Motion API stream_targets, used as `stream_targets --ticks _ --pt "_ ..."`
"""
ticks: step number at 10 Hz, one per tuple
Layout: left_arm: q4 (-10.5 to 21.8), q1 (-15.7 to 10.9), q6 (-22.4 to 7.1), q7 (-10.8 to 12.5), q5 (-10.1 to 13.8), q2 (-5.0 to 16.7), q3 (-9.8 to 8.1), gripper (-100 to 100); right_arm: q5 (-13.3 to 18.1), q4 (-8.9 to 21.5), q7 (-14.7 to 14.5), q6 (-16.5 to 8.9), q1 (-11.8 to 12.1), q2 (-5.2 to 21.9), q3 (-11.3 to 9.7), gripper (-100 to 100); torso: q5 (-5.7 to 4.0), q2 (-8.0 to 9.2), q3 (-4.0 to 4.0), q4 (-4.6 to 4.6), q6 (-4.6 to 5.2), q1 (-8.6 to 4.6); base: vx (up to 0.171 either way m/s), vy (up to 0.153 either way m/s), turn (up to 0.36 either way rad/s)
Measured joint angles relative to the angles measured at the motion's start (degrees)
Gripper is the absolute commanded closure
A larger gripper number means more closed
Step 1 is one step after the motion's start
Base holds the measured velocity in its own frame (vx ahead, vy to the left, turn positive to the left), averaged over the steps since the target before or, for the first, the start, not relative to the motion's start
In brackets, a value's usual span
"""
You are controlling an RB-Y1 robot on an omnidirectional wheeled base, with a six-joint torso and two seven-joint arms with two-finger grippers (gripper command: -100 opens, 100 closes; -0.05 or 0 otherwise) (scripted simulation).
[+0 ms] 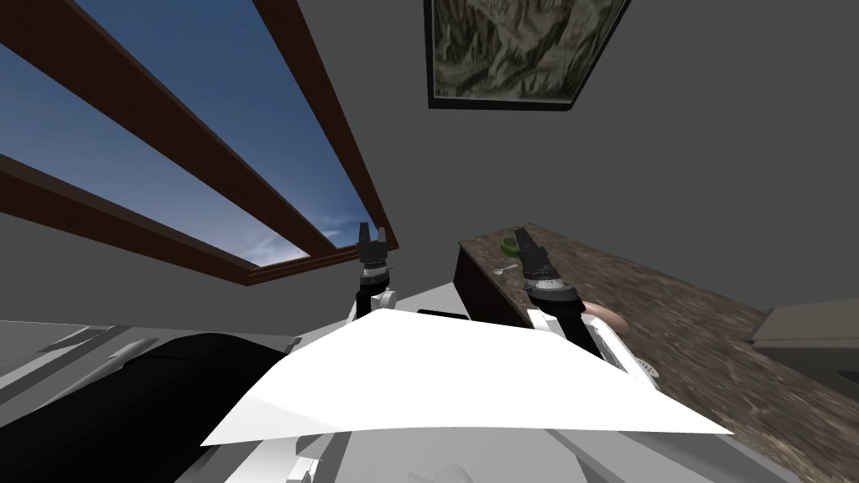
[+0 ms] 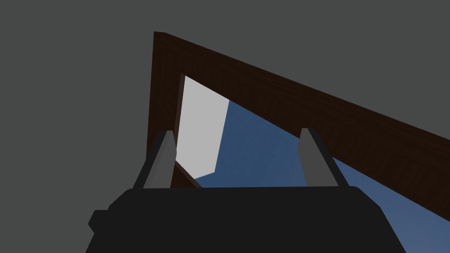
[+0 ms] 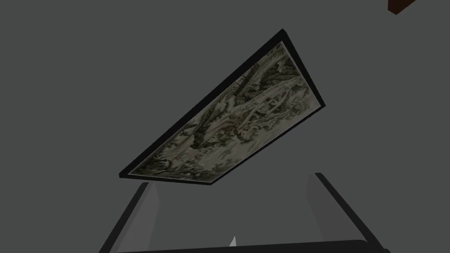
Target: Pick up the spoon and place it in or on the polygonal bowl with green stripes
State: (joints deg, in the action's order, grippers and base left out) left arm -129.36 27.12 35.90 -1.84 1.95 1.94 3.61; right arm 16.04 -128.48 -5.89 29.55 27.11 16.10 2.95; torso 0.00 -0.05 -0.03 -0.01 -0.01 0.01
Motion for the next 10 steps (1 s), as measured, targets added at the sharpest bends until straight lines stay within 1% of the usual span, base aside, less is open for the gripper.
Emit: stream_targets --ticks 5,6,7,10 --pt "0.0 0.0 0.0 0.0 0.0 0.0 0.00 0 5.6 4.3 -1.0 3.5 0.3 6.8 1.5 -100 0.00 0.01 0.00 0.00 0.01 -0.01 0.012 0.007 0.034" --pt "0.0 0.0 0.0 0.0 0.0 0.0 0.00 0 7.1 5.7 -1.2 4.5 0.3 8.5 2.2 -100 0.00 -0.01 0.00 0.00 0.00 -0.01 0.012 0.006 0.025" --pt "0.0 0.0 0.0 0.0 0.0 0.0 0.00 0 8.1 6.0 -1.3 5.1 0.6 9.9 2.4 -100 0.00 0.00 0.00 0.00 0.01 0.00 0.014 0.009 0.054" --pt "0.0 0.0 0.0 0.0 0.0 0.0 0.00 0 12.2 8.8 -1.9 7.3 0.9 14.7 3.7 -100 0.00 -0.01 0.00 0.00 0.01 0.01 0.011 0.009 0.033"
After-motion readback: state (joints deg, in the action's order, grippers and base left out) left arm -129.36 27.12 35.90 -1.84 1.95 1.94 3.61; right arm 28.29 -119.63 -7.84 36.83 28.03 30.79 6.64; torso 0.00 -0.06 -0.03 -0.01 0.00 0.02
